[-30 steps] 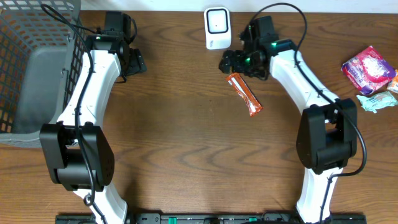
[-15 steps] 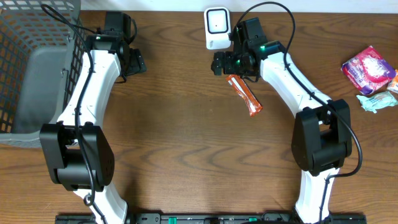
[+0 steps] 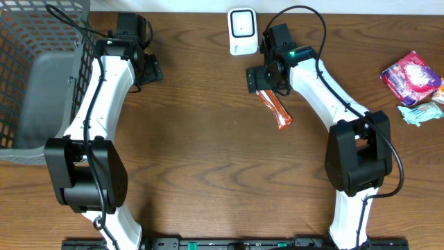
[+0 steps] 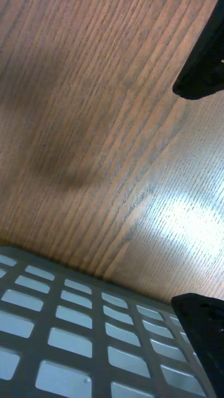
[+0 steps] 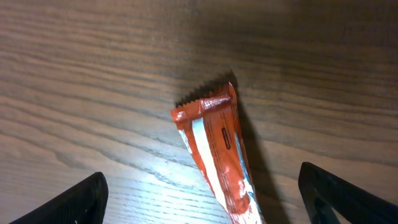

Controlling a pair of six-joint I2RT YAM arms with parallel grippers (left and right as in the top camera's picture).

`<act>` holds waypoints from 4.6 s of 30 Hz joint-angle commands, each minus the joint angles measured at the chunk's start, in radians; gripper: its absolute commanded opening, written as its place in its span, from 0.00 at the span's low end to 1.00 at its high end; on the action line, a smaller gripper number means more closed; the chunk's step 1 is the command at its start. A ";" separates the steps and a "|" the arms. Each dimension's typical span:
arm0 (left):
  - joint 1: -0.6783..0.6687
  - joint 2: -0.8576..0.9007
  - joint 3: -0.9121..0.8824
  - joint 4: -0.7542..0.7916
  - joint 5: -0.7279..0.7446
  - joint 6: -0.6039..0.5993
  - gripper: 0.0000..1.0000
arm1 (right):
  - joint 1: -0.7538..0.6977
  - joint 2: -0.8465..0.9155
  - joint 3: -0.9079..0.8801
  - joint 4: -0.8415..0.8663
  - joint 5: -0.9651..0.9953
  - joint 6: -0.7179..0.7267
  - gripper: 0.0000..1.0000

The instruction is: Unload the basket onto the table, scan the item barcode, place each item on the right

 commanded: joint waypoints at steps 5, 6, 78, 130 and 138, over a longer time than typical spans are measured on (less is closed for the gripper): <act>0.000 -0.005 -0.006 -0.003 -0.009 0.002 0.99 | -0.020 -0.027 -0.008 -0.024 0.024 -0.075 0.91; 0.000 -0.005 -0.006 -0.003 -0.009 0.002 0.99 | -0.021 -0.027 -0.010 -0.024 0.024 -0.075 0.91; 0.000 -0.005 -0.006 -0.003 -0.009 0.002 0.99 | 0.089 -0.028 -0.109 -0.015 0.515 0.107 0.01; 0.000 -0.005 -0.006 -0.003 -0.009 0.002 0.99 | -0.273 -0.060 -0.056 -0.054 -0.287 -0.165 0.99; 0.000 -0.005 -0.006 -0.003 -0.009 0.002 0.99 | -0.288 -0.060 -0.162 0.042 -0.313 -0.165 0.99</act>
